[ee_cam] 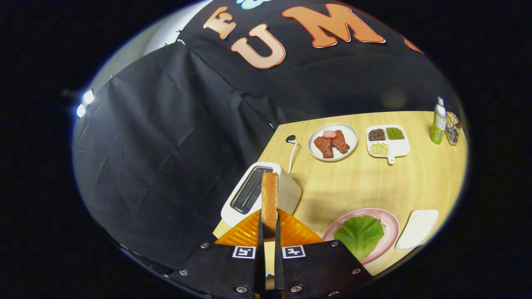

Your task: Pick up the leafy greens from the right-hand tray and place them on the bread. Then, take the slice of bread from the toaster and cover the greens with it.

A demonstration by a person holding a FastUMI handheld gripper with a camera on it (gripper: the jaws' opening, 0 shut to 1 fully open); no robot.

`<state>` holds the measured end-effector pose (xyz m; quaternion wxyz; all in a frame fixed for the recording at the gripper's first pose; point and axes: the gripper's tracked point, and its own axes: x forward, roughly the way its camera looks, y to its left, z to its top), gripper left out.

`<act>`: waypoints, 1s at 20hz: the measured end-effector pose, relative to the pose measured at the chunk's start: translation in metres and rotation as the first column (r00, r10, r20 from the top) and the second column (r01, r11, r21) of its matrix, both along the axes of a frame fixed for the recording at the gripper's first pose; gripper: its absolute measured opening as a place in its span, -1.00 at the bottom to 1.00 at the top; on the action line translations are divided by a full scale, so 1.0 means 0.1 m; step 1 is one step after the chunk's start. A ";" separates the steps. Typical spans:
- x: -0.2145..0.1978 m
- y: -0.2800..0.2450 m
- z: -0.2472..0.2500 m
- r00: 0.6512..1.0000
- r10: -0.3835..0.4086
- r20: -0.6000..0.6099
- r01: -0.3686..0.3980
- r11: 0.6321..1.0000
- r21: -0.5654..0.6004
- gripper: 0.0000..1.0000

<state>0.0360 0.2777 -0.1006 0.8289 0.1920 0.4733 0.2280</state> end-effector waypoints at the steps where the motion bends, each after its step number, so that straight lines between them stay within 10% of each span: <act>1: -0.03 -0.07 -0.06 1.000 -0.008 -0.003 0.008 1.000 -0.005 -0.82; 20: -0.50 -0.95 -0.93 0.986 -0.126 -0.109 0.131 0.990 0.046 -0.82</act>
